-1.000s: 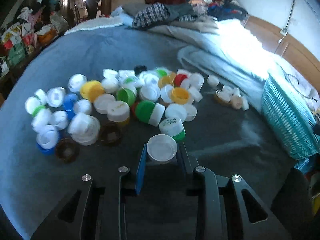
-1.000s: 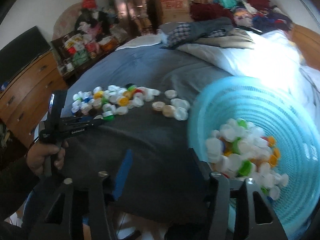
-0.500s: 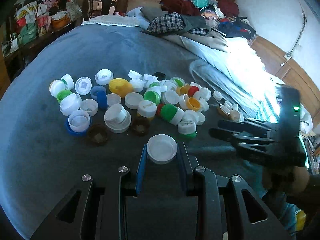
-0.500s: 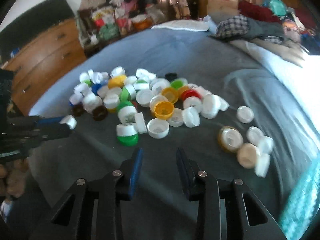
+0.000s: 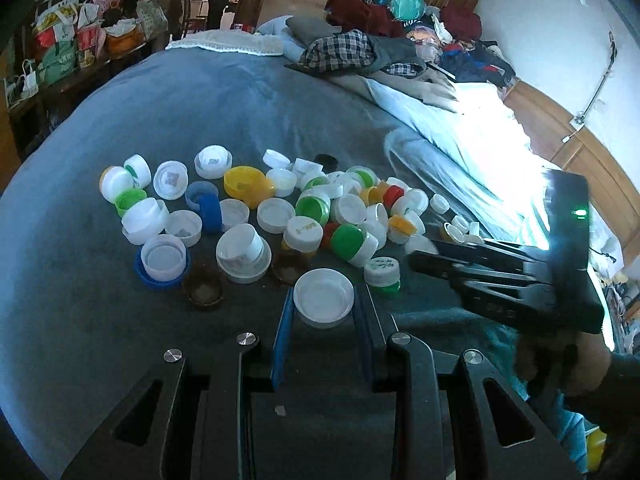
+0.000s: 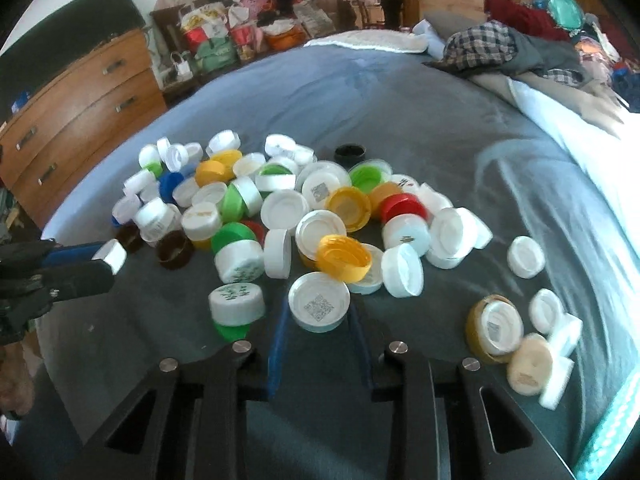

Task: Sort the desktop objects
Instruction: 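Grasp a white cap with the left tool while the right tool grasps a white QR-printed cap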

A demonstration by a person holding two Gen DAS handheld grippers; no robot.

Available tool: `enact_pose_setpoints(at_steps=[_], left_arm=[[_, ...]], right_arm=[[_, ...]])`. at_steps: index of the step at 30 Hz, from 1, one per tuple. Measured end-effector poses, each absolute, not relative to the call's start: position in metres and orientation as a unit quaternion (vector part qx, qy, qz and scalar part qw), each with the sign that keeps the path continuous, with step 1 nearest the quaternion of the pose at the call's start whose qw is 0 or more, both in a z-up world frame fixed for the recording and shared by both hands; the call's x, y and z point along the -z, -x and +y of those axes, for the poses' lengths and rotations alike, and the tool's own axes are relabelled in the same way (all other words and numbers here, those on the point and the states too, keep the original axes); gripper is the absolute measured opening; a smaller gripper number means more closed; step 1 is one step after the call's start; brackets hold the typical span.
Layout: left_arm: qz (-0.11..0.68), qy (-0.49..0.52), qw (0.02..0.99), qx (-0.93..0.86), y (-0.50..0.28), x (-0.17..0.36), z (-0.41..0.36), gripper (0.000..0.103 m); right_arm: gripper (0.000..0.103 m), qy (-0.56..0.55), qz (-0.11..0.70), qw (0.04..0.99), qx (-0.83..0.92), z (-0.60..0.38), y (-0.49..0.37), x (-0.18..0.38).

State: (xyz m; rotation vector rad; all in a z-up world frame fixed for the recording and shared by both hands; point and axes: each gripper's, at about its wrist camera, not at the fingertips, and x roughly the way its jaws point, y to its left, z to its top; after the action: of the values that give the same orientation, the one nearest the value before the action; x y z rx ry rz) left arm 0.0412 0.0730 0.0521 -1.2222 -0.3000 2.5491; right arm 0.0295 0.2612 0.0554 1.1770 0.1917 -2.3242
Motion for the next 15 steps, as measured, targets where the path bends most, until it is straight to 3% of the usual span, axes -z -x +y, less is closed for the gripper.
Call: enact_pose_setpoints(at_steps=[15], left_arm=[[-0.103, 0.411, 0.136, -0.896, -0.067, -0.087, 0.083, 0.025]], right_arm=[[0.032, -0.403, 0.015, 0.250, 0.880, 0.312, -0.106, -0.132]])
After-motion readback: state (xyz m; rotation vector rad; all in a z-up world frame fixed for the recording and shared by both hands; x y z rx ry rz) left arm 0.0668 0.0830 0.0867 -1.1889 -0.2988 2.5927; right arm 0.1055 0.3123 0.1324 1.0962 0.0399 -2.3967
